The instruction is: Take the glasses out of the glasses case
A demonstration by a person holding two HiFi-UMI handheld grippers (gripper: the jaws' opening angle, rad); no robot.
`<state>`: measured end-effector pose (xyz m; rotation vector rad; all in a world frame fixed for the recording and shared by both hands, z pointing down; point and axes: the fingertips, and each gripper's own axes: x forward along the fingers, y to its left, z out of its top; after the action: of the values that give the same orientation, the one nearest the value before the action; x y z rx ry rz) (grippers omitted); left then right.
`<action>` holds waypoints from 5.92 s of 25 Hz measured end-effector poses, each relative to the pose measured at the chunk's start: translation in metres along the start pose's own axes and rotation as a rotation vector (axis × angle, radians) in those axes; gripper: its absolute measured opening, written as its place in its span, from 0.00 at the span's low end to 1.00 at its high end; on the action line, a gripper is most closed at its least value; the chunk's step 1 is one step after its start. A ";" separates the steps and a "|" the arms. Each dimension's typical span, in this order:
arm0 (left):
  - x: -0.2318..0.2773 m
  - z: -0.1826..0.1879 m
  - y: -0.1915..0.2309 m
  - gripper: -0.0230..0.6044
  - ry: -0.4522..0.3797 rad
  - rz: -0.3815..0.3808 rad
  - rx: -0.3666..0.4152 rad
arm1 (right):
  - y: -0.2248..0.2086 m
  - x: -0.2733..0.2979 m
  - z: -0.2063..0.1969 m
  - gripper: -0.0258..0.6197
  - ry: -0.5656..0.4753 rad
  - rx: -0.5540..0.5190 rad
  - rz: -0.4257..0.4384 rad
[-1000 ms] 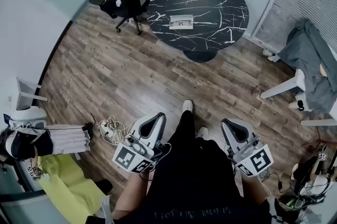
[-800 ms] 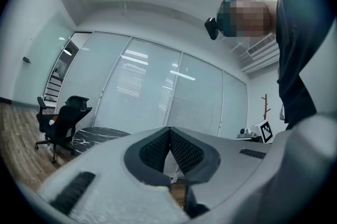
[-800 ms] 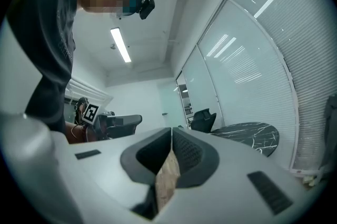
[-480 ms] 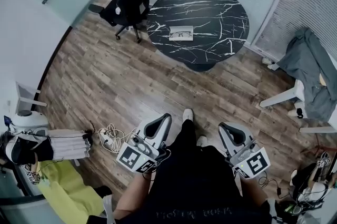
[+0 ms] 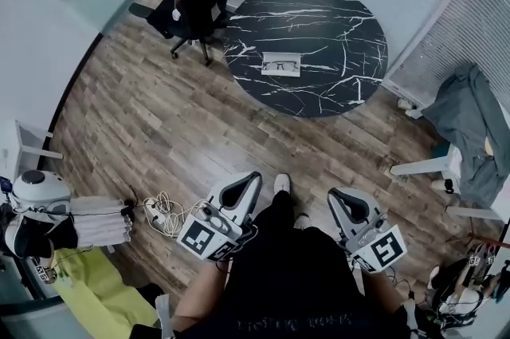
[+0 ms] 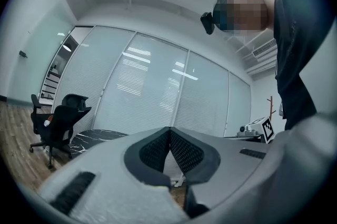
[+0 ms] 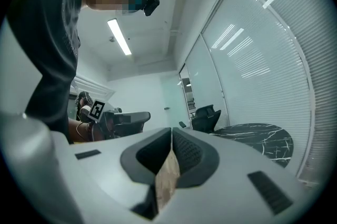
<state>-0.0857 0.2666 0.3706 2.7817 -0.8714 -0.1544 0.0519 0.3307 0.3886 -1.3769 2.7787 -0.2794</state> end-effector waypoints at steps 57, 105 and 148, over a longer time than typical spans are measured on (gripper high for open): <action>0.212 0.038 0.224 0.07 0.063 0.037 0.002 | -0.222 0.244 0.019 0.09 0.112 0.045 0.123; 0.233 -0.045 0.318 0.07 0.245 -0.031 -0.104 | -0.275 0.375 -0.157 0.09 0.678 -0.129 0.262; 0.236 -0.090 0.329 0.07 0.361 -0.039 -0.161 | -0.318 0.420 -0.295 0.09 1.082 -0.424 0.296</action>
<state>-0.0590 -0.1153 0.5296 2.5626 -0.6807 0.2534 0.0161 -0.1471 0.7561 -0.9794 4.0742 -0.5903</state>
